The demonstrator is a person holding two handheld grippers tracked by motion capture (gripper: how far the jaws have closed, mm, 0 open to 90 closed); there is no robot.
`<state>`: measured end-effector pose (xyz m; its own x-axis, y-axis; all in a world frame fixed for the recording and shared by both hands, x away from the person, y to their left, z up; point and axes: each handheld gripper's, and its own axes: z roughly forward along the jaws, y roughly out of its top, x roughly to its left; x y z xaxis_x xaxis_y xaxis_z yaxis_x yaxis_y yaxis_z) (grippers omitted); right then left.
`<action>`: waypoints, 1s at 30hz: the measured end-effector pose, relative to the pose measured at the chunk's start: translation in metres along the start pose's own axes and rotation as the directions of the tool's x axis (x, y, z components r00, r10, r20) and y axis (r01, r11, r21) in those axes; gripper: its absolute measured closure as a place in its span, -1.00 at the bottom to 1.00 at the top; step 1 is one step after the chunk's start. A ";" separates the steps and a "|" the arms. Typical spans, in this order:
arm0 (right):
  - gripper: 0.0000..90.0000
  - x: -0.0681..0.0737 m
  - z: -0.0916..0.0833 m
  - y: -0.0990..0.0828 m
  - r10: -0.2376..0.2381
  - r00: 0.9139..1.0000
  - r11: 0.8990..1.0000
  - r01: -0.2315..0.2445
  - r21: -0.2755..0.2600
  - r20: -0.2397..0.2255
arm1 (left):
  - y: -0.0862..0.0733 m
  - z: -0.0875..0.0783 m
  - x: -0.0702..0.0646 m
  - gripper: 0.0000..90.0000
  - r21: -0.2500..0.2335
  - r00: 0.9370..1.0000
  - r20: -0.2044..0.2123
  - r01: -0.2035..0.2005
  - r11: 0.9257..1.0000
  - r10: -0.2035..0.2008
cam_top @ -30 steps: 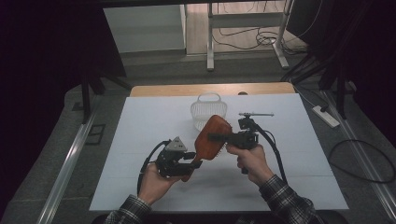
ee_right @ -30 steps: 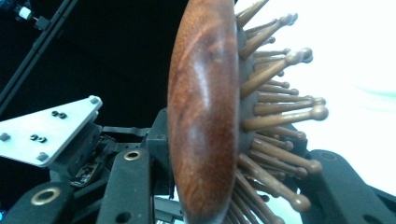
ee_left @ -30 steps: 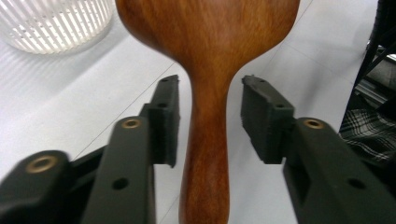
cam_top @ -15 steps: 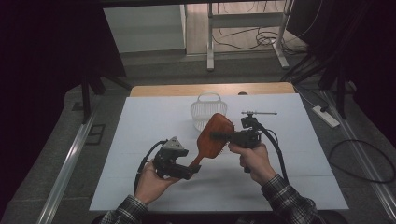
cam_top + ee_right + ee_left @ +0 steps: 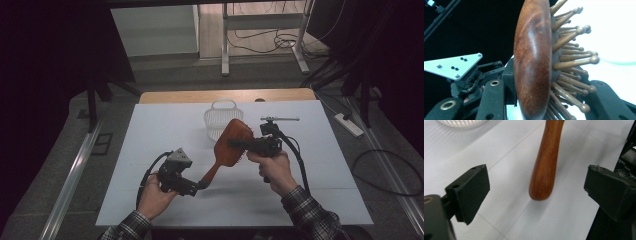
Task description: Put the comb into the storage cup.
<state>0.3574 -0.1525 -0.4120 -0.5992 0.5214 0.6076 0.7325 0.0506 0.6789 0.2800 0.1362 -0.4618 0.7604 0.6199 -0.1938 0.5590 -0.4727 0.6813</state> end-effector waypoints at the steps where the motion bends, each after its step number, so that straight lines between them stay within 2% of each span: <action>1: 0.18 0.000 0.000 0.000 0.000 1.000 1.000 0.000 -0.002 0.004 | -0.001 -0.001 0.000 -0.87 -0.003 1.000 0.000 -0.002 1.000 0.002; 11: 0.18 0.001 -0.002 0.004 -0.018 1.000 1.000 0.019 -0.014 0.018 | -0.010 -0.006 0.002 -0.96 -0.008 1.000 0.004 -0.017 1.000 0.017; 13: 0.18 0.001 -0.003 0.005 -0.022 0.999 1.000 0.023 -0.018 0.024 | -0.010 -0.008 0.003 -0.96 -0.004 1.000 0.015 -0.010 1.000 0.010; 14: 0.18 0.001 -0.004 0.006 -0.023 0.999 1.000 0.023 -0.020 0.027 | -0.012 -0.010 0.002 -0.96 -0.023 1.000 0.022 -0.006 1.000 0.006; 17: 0.18 0.001 -0.006 0.008 -0.030 0.999 0.999 0.031 -0.029 0.037 | -0.013 -0.013 0.002 -0.97 -0.029 1.000 0.021 -0.007 1.000 0.008; 19: 0.18 0.000 -0.007 0.009 -0.031 0.999 0.999 0.032 -0.032 0.038 | -0.015 -0.015 0.002 -0.98 -0.040 1.000 0.012 -0.013 0.999 0.014; 20: 0.18 0.000 -0.008 0.011 -0.031 0.999 0.999 0.032 -0.037 0.042 | -0.017 -0.017 0.003 -1.00 -0.033 1.000 -0.003 -0.008 0.999 0.007; 27: 0.18 -0.001 -0.009 0.017 -0.035 0.998 0.998 0.038 -0.052 0.048 | -0.023 -0.022 0.006 -1.00 -0.021 0.999 -0.036 0.004 1.000 -0.005; 30: 0.18 -0.001 -0.008 0.018 -0.038 0.998 0.998 0.040 -0.053 0.050 | -0.029 -0.026 0.009 -1.00 -0.034 0.999 -0.040 0.021 0.999 -0.022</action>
<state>0.3686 -0.1591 -0.3965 -0.6093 0.5612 0.5601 0.6896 0.0264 0.7237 0.2621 0.1722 -0.4650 0.7344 0.6543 -0.1806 0.5630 -0.4385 0.7005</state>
